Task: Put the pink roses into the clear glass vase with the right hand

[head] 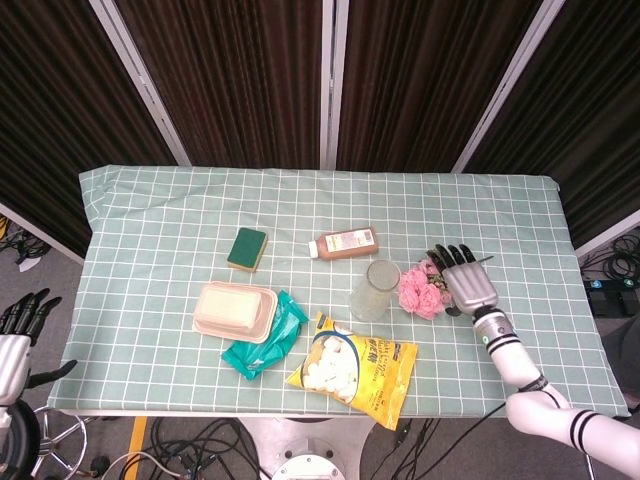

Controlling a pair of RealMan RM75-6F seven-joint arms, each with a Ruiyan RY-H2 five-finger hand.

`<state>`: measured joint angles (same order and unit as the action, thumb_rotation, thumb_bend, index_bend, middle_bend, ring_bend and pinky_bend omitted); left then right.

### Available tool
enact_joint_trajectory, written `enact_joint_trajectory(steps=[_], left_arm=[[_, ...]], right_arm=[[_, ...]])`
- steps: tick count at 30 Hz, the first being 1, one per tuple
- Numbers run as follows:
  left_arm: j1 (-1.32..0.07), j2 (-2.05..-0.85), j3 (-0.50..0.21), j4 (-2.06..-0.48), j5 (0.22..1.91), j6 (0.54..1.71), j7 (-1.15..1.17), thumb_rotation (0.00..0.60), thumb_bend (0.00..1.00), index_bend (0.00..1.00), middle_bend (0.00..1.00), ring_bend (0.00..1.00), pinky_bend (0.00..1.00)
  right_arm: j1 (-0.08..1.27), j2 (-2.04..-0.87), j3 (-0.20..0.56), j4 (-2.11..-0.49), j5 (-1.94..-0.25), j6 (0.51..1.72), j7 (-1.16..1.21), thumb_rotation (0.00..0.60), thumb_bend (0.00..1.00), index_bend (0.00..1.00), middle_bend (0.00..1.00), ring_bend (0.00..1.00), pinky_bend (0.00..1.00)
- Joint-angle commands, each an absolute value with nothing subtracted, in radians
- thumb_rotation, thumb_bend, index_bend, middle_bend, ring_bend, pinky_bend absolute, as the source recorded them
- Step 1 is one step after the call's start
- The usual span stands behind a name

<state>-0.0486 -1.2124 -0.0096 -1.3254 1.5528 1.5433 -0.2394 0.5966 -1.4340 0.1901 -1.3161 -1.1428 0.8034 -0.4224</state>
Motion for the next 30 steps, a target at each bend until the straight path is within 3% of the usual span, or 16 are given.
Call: enact_joint_trajectory(steps=[1, 6, 10, 12, 15, 18, 26, 30], left_arm=[[-0.047, -1.218, -0.010, -1.312, 1.544, 1.536, -0.241, 0.600, 0.06, 0.11, 0.02, 0.00, 0.11], [-0.043, -1.226, -0.008, -1.290, 1.546, 1.542, -0.252, 0.600, 0.06, 0.11, 0.02, 0.00, 0.11], [-0.041, -1.230, -0.009, -1.275, 1.557, 1.560, -0.266, 0.600, 0.06, 0.11, 0.02, 0.00, 0.11], [-0.041, -1.229, -0.009, -1.274, 1.560, 1.561, -0.271, 0.600, 0.06, 0.11, 0.02, 0.00, 0.11], [-0.043, -1.228, -0.009, -1.278, 1.563, 1.563, -0.270, 0.600, 0.06, 0.11, 0.02, 0.00, 0.11], [-0.044, -1.228, -0.009, -1.281, 1.564, 1.561, -0.262, 0.600, 0.06, 0.11, 0.02, 0.00, 0.11], [-0.040, -1.223, -0.018, -1.284, 1.549, 1.563, -0.270, 0.600, 0.06, 0.11, 0.02, 0.00, 0.11], [-0.039, -1.222, -0.015, -1.287, 1.553, 1.566, -0.275, 0.600, 0.06, 0.11, 0.02, 0.00, 0.11]], right_arm=[[0.627, -1.468, 0.186, -1.268, -1.113, 0.768, -0.428, 0.600, 0.00, 0.00, 0.00, 0.00, 0.00], [0.657, -1.513, 0.168, -1.205, -1.064, 0.733, -0.455, 0.600, 0.00, 0.00, 0.02, 0.00, 0.00], [0.657, -1.554, 0.160, -1.164, -1.080, 0.791, -0.461, 0.600, 0.00, 0.02, 0.11, 0.00, 0.00], [0.652, -1.574, 0.156, -1.141, -1.105, 0.832, -0.455, 0.600, 0.02, 0.15, 0.20, 0.00, 0.00], [0.646, -1.591, 0.147, -1.114, -1.158, 0.890, -0.433, 0.600, 0.06, 0.41, 0.32, 0.00, 0.00], [0.641, -1.589, 0.142, -1.107, -1.187, 0.918, -0.409, 0.600, 0.09, 0.59, 0.43, 0.06, 0.00], [0.604, -1.513, 0.132, -1.193, -1.226, 0.990, -0.385, 0.600, 0.13, 0.81, 0.59, 0.20, 0.00], [0.572, -1.427, 0.149, -1.303, -1.243, 1.061, -0.359, 0.600, 0.13, 0.81, 0.60, 0.22, 0.00]])
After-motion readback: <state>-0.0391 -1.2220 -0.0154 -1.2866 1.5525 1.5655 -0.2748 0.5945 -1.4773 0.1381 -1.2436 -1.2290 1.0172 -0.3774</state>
